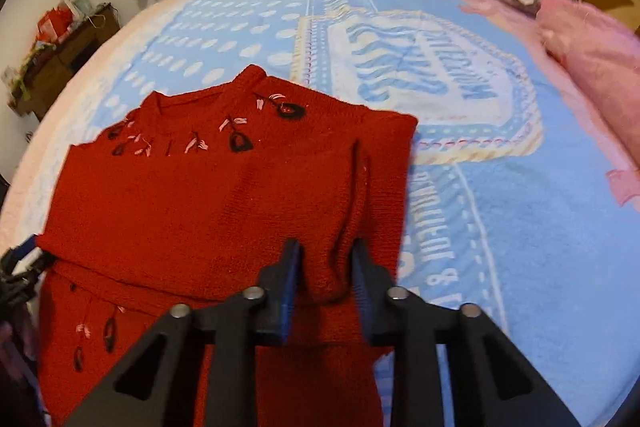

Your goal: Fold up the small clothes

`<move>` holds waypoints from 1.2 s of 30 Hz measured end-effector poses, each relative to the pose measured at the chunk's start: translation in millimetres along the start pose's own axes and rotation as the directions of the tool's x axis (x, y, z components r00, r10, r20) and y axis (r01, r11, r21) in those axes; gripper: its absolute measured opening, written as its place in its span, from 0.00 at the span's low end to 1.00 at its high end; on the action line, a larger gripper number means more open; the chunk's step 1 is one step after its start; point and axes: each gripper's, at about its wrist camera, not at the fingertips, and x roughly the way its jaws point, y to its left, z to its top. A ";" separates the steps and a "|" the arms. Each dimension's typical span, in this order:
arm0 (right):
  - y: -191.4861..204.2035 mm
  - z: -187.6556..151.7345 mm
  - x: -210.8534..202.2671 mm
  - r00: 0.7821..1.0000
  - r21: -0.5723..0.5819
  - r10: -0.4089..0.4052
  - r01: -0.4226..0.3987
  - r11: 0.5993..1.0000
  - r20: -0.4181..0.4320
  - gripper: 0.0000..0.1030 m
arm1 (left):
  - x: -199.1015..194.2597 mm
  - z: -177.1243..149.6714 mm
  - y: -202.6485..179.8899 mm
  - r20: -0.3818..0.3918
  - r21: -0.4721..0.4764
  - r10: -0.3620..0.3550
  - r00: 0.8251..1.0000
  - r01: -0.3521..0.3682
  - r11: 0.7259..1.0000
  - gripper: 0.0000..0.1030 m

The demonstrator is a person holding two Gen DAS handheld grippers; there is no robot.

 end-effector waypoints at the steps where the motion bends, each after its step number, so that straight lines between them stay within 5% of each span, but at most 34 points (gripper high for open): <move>1: -0.7 -0.6 -6.4 1.000 -0.004 -0.013 0.013 1.000 0.022 0.13 | 0.4 -0.4 2.5 -0.004 -0.014 -0.011 1.000 0.011 1.000 0.93; 9: -16.4 -8.9 -12.8 0.997 0.034 -0.075 0.074 0.997 0.031 0.10 | 0.7 -1.3 3.7 -0.009 -0.021 -0.018 1.000 0.018 1.000 0.94; 17: -27.1 -13.6 -5.4 0.999 0.081 -0.033 0.031 0.996 0.024 0.12 | 1.0 -1.0 9.8 -0.019 -0.049 -0.013 1.000 0.013 0.999 0.98; 21: -23.9 -14.0 -25.8 0.997 0.060 -0.040 0.037 0.998 0.063 0.53 | -24.5 -8.7 12.2 -0.009 -0.056 -0.020 1.000 0.019 0.998 0.97; 22: -20.5 -13.3 -33.3 0.995 0.050 -0.042 0.038 0.998 0.087 0.56 | -32.9 -11.5 9.4 0.004 -0.036 -0.003 1.000 0.003 0.999 0.97; 26: 0.4 -5.6 -44.4 0.989 -0.005 -0.017 0.018 1.000 0.144 0.56 | -72.7 -11.6 0.9 0.103 0.029 -0.001 0.995 -0.002 1.000 0.97; 30: 24.9 1.3 -22.4 0.993 -0.040 0.074 -0.070 0.997 0.091 0.56 | -81.3 13.6 -6.8 0.205 0.022 0.016 0.979 -0.021 1.000 0.99; 36: 19.3 -12.7 11.7 0.999 -0.046 0.033 -0.033 0.998 0.018 0.56 | -3.7 22.0 -7.5 0.052 0.024 0.126 0.991 -0.127 0.992 0.99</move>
